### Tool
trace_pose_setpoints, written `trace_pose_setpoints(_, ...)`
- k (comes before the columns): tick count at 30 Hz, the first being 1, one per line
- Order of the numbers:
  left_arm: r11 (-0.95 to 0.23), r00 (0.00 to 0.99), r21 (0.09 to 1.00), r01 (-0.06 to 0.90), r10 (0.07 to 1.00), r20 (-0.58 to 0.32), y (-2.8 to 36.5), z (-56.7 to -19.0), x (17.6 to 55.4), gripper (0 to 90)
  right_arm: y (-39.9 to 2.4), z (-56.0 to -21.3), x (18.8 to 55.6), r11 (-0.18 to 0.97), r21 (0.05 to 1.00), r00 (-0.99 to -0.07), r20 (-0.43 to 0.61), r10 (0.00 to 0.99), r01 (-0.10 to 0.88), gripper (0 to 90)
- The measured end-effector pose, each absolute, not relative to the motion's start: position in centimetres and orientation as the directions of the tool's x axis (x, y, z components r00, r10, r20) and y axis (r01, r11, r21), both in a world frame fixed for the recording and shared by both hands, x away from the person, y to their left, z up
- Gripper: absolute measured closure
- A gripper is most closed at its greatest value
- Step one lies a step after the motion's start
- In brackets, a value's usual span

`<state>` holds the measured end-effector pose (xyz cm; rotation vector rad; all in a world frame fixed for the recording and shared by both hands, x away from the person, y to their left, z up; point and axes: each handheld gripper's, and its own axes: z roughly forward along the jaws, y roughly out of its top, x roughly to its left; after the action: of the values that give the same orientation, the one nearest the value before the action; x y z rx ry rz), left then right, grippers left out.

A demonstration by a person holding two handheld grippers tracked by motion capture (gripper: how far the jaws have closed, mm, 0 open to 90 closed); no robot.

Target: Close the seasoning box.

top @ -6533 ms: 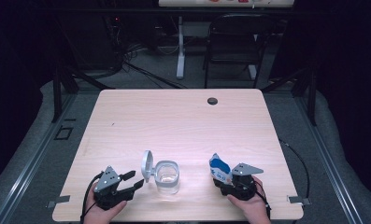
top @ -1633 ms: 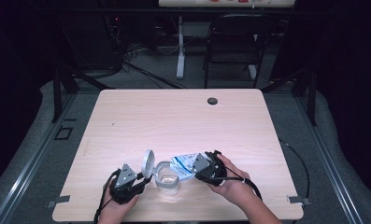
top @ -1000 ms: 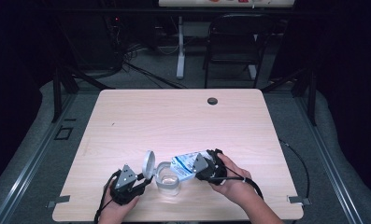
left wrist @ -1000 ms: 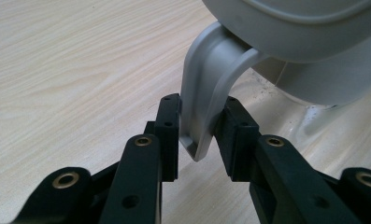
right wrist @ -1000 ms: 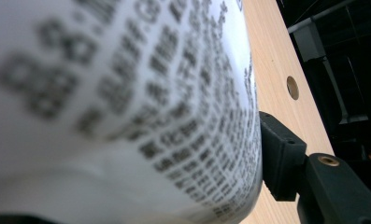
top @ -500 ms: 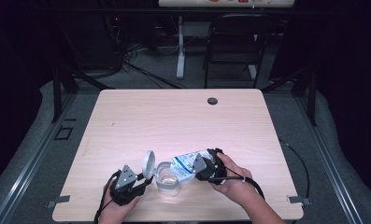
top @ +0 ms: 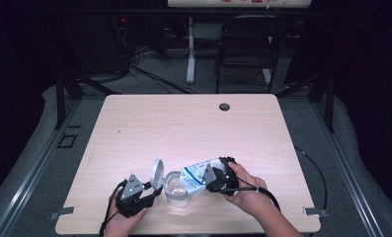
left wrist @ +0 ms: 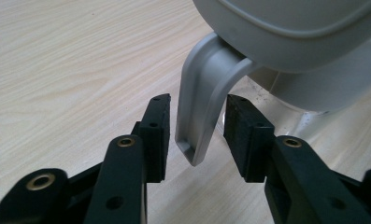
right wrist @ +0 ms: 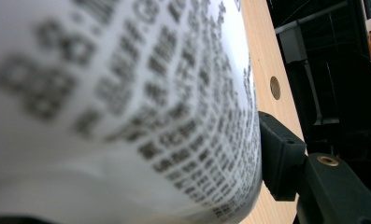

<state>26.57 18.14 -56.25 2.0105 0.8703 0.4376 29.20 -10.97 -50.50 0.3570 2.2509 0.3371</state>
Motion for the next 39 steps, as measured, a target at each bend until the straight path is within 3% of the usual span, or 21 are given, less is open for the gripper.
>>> trace_pose_setpoints(11, -0.365, 0.709, 0.834, 0.413, 0.704, -0.043, 18.3, -55.3, 27.5, 57.6, -10.7, -50.7, 29.3, 0.926, 0.351, -0.634, -0.688, 0.353, 0.135, 45.3)
trace_pose_setpoints(22, -0.399, 0.748, 0.829, 0.392, 0.663, -0.035, 17.9, -55.3, 28.1, 66.9, -10.6, -50.8, 29.5, 0.921, 0.361, -0.641, -0.675, 0.366, 0.146, 45.3)
trace_pose_setpoints(39, -0.435, 0.766, 0.826, 0.359, 0.642, 0.005, 17.9, -55.4, 26.9, 69.4, -10.8, -50.9, 29.3, 0.927, 0.348, -0.635, -0.687, 0.352, 0.137, 45.3)
